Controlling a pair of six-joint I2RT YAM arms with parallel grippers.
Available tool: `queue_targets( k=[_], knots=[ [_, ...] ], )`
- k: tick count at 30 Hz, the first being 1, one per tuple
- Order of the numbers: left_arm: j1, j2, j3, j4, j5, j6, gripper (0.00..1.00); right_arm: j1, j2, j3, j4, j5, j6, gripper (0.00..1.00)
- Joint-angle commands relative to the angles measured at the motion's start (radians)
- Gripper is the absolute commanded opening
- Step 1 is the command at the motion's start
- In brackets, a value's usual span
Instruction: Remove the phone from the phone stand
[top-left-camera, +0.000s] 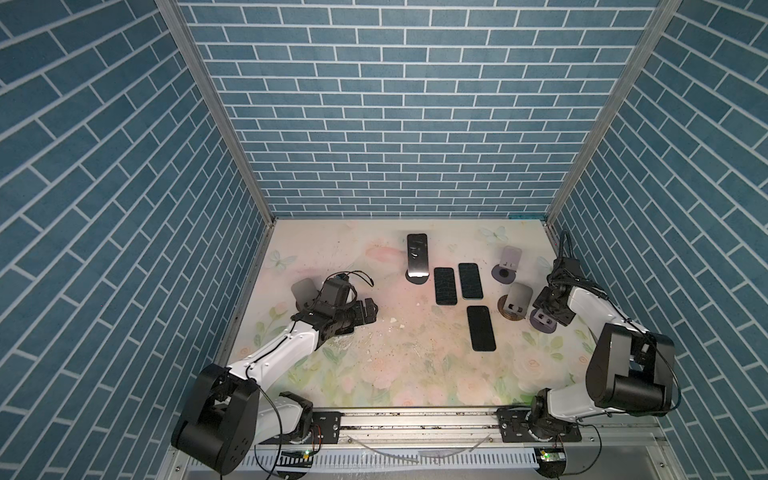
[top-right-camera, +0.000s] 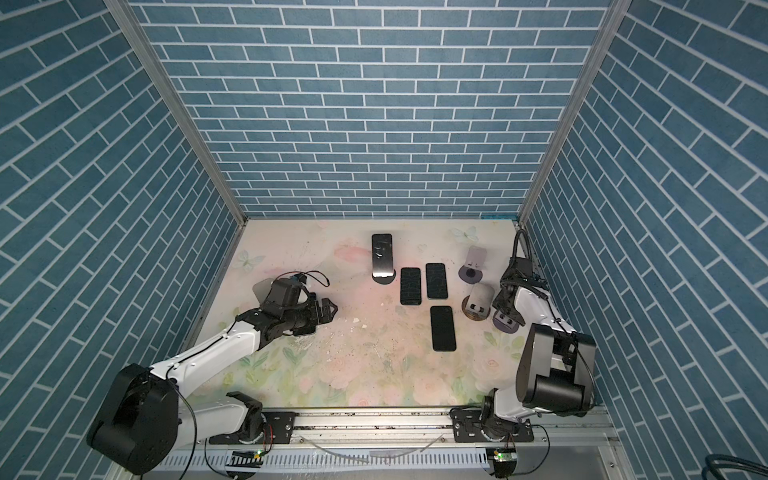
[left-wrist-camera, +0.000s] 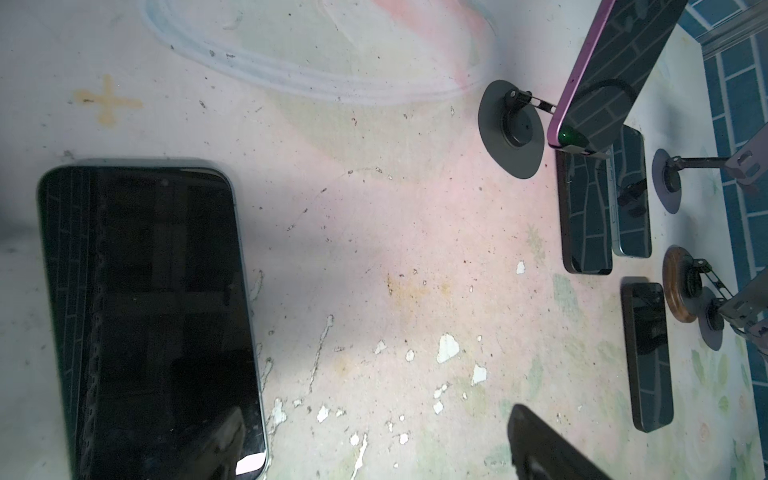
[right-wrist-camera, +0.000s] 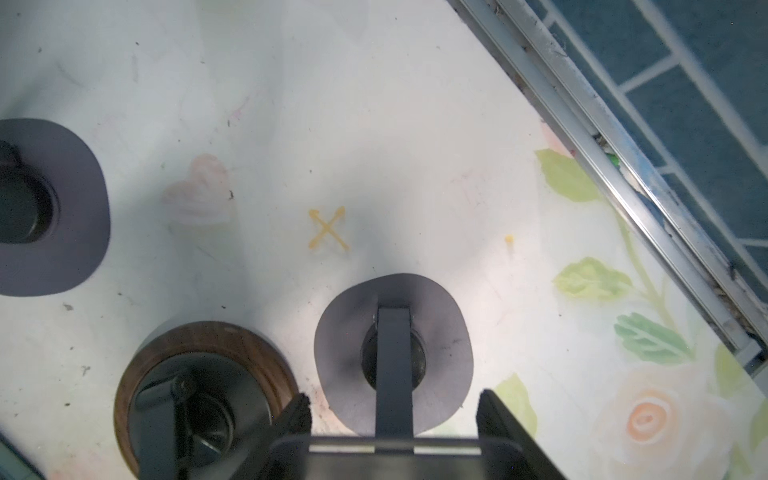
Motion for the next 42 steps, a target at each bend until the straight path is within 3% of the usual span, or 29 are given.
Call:
queue_targets(
  k=[1, 13, 25, 42],
  knots=[
    [-0.005, 0.014, 0.022, -0.004, -0.004, 0.014, 1.00, -0.004, 0.024, -0.027, 0.004, -0.001, 0.028, 0.47],
    [-0.005, 0.014, 0.021, -0.001, -0.002, 0.013, 1.00, -0.005, -0.021, -0.044, -0.004, -0.009, 0.033, 0.58],
    [-0.005, 0.011, 0.015, 0.001, -0.002, 0.011, 1.00, -0.004, -0.057, -0.043, -0.037, 0.001, 0.027, 0.92],
    [-0.005, 0.007, 0.022, 0.009, -0.005, 0.015, 1.00, -0.002, -0.258, -0.021, -0.145, 0.061, 0.010, 0.95]
  ],
)
